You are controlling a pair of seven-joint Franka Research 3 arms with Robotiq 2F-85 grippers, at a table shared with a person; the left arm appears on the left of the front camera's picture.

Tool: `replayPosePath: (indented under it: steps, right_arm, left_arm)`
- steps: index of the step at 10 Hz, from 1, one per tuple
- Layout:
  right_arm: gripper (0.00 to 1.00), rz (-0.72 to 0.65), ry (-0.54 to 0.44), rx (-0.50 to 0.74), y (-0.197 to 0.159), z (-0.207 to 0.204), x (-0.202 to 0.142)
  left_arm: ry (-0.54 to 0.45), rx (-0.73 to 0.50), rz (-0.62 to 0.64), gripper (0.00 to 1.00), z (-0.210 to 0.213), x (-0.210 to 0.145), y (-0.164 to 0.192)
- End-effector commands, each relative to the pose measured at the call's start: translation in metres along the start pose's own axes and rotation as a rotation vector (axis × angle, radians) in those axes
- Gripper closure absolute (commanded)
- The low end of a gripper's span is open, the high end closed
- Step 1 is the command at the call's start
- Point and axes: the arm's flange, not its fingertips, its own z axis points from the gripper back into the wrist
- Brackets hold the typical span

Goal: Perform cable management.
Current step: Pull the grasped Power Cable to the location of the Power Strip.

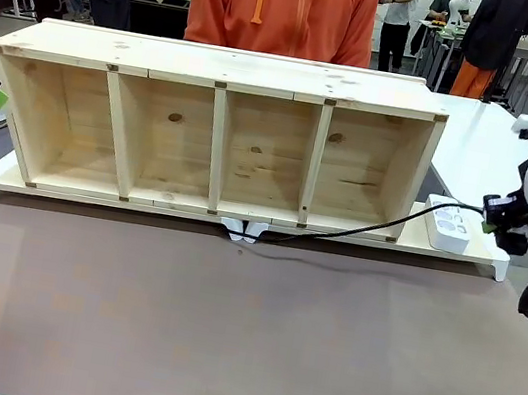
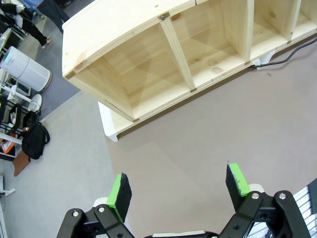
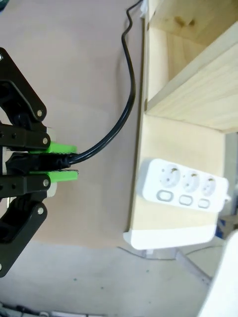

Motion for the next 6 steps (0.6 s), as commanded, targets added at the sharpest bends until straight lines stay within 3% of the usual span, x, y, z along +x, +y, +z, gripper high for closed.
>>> replayPosePath:
  steps: [1, 6]
  right_arm:
    - [0.84, -0.069, 0.027, 0.019, 0.006, -0.012, -0.071]
    - [0.84, -0.06, 0.026, 0.013, 0.0, 0.006, -0.002]
  left_arm:
    - [-0.003, 0.002, 0.004, 0.0, -0.001, 0.001, 0.0]
    - [-0.003, 0.002, 0.004, 0.0, -0.001, 0.001, 0.0]
